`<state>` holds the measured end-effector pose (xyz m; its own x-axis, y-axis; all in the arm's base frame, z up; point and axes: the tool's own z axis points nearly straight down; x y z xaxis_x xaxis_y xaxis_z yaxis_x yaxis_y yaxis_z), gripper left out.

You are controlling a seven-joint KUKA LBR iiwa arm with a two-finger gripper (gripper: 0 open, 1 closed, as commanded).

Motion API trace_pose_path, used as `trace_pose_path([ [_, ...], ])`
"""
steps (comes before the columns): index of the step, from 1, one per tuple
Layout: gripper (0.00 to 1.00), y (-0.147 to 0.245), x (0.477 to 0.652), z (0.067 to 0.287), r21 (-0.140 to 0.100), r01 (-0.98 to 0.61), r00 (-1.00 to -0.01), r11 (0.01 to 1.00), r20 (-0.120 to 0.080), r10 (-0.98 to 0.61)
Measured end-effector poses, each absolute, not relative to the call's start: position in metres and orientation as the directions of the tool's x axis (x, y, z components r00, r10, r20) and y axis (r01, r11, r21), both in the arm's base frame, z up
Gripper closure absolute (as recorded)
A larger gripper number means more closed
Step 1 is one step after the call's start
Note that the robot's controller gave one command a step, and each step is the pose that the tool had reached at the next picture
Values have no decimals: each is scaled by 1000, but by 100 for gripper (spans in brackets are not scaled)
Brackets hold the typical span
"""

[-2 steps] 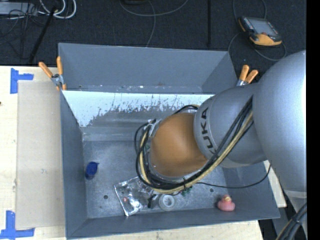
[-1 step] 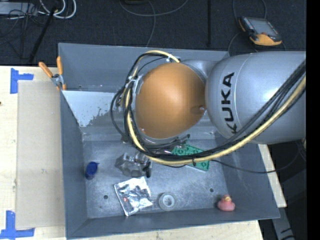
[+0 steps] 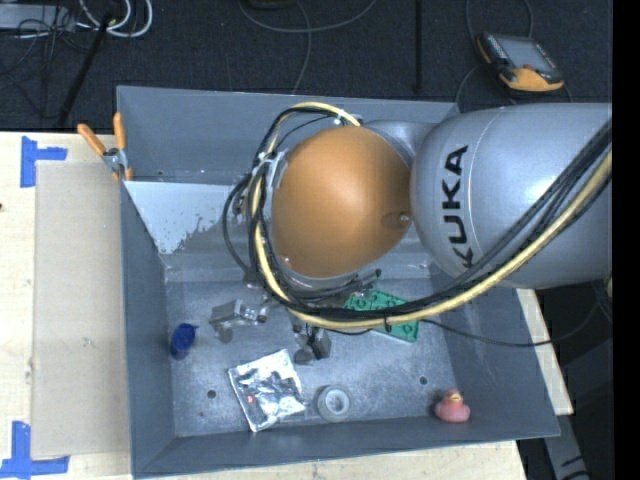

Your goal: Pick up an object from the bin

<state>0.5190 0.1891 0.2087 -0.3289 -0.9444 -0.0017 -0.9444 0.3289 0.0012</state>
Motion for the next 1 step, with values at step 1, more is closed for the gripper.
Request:
trace_pose_path([
  [1, 0, 139, 480, 90, 9, -1000, 24, -24, 2, -1000],
])
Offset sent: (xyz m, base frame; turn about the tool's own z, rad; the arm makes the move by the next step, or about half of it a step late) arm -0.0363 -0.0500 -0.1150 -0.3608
